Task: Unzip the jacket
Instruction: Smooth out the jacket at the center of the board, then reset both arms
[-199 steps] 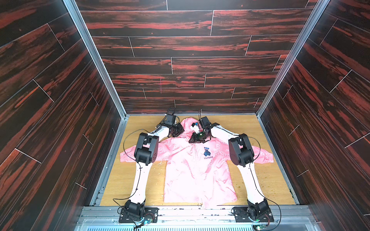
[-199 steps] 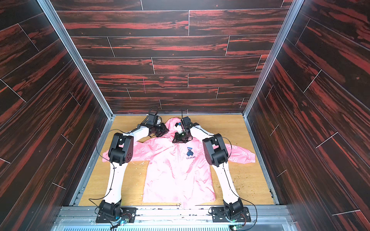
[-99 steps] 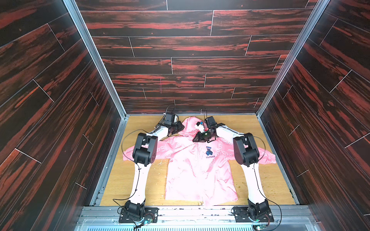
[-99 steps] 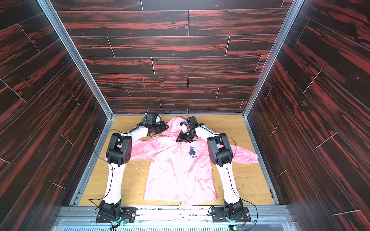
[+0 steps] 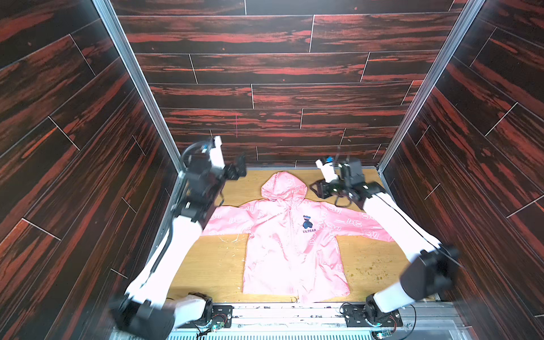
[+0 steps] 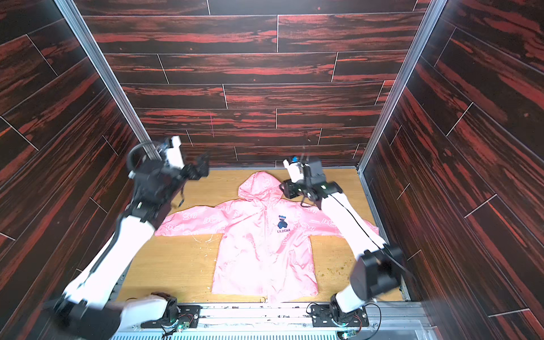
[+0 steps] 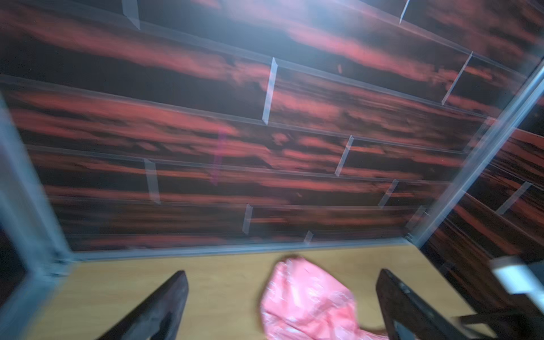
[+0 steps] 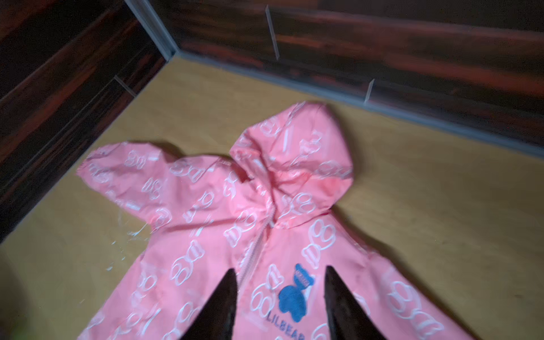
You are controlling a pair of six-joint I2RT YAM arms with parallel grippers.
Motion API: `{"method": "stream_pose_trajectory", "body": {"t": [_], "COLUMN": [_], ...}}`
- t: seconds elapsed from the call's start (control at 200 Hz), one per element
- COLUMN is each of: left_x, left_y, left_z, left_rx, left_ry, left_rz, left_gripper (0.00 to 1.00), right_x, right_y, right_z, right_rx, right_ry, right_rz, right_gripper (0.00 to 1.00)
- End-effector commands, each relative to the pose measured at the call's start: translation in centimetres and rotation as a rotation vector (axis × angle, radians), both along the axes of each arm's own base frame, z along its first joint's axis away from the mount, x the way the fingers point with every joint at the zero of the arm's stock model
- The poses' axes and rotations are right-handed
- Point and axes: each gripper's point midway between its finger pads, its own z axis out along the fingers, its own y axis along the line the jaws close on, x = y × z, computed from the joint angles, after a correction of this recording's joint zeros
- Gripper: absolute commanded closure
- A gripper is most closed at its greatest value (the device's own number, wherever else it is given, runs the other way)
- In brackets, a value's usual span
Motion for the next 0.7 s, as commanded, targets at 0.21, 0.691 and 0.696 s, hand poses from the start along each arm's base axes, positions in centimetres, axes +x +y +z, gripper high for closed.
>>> {"method": "stream_pose_trajectory", "body": {"t": [0.21, 0.691, 0.696], "left_x": [-7.9, -6.0, -6.0], "left_y": [12.2, 18.9, 18.9], "left_z": [-11.6, -24.4, -24.4], "left_rx": [0.087, 0.043, 0.044], "left_ry": [-0.050, 0.358, 0.359], "left_rz": [0.586, 0.834, 0.835], "left_gripper": [0.00, 0.00, 0.00], "right_x": [-3.4, -1.9, -1.8], "right_y": [-17.4, -21.0, -20.9], "right_z": [-1.5, -14.2, -14.1], "right_rx": [0.068, 0.065, 0.065], "right_ry": [-0.446, -0.502, -0.503], "right_rz": [-0.592, -0.648, -0.643], "right_gripper": [0.17, 0.01, 0.01]}}
